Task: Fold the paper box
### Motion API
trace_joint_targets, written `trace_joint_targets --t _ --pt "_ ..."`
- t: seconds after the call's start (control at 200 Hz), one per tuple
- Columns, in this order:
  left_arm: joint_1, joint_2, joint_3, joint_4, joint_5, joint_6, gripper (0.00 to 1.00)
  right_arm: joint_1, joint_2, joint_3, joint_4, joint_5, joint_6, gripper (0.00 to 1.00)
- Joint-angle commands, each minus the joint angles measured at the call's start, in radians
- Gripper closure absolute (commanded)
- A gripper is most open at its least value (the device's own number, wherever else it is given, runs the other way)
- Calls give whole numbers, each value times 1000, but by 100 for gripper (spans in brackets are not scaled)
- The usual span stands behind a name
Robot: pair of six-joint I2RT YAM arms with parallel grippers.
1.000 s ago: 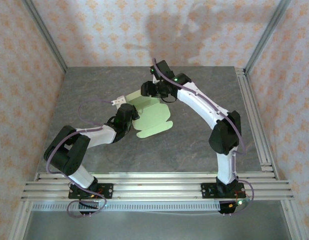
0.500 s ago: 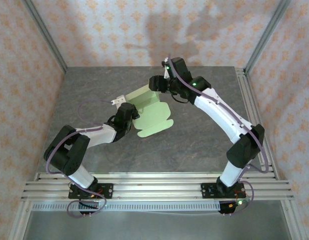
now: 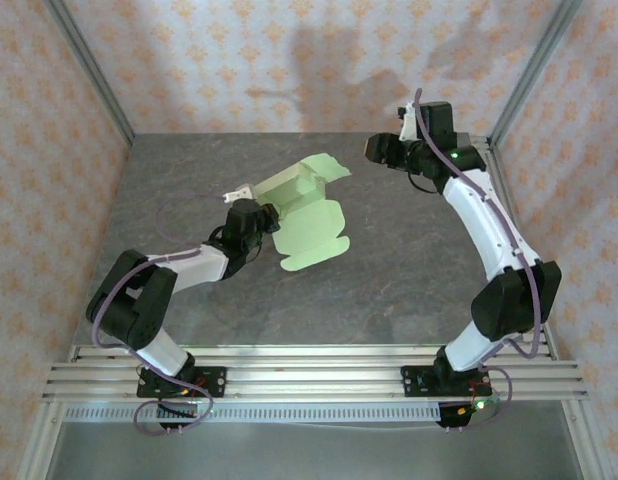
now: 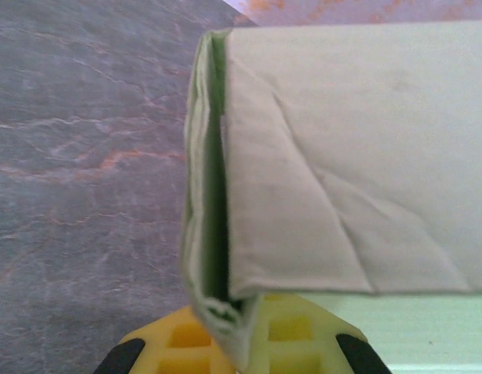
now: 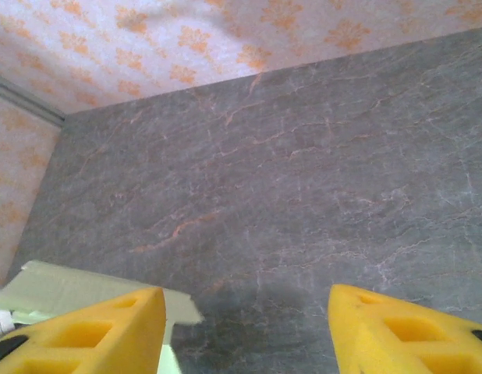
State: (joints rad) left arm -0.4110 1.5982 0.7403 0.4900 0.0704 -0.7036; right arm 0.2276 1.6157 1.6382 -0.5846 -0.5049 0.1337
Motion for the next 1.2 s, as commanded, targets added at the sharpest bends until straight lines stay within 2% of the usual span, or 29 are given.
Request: trace_joint_targets --t 0.0,0.165,0.265,0.445,0.676,0.896,1.196 --pt "8 7 41 43 153 54 100 -12 32 47 -27 -179 -139 45" --pt "13 -4 46 43 213 80 100 -10 89 127 -96 -354 -258 47" --pt "18 -8 46 51 234 84 100 9 111 151 -140 -415 -327 48" --pt "21 -9 48 68 255 73 100 75 135 192 -265 -440 -467 51" --pt "23 -6 55 65 254 61 100 113 137 178 -313 -451 -515 58" --pt "24 3 66 78 268 50 100 149 151 169 -314 -422 -541 60" --pt "23 3 63 74 272 47 100 241 180 220 -330 -217 -590 60"
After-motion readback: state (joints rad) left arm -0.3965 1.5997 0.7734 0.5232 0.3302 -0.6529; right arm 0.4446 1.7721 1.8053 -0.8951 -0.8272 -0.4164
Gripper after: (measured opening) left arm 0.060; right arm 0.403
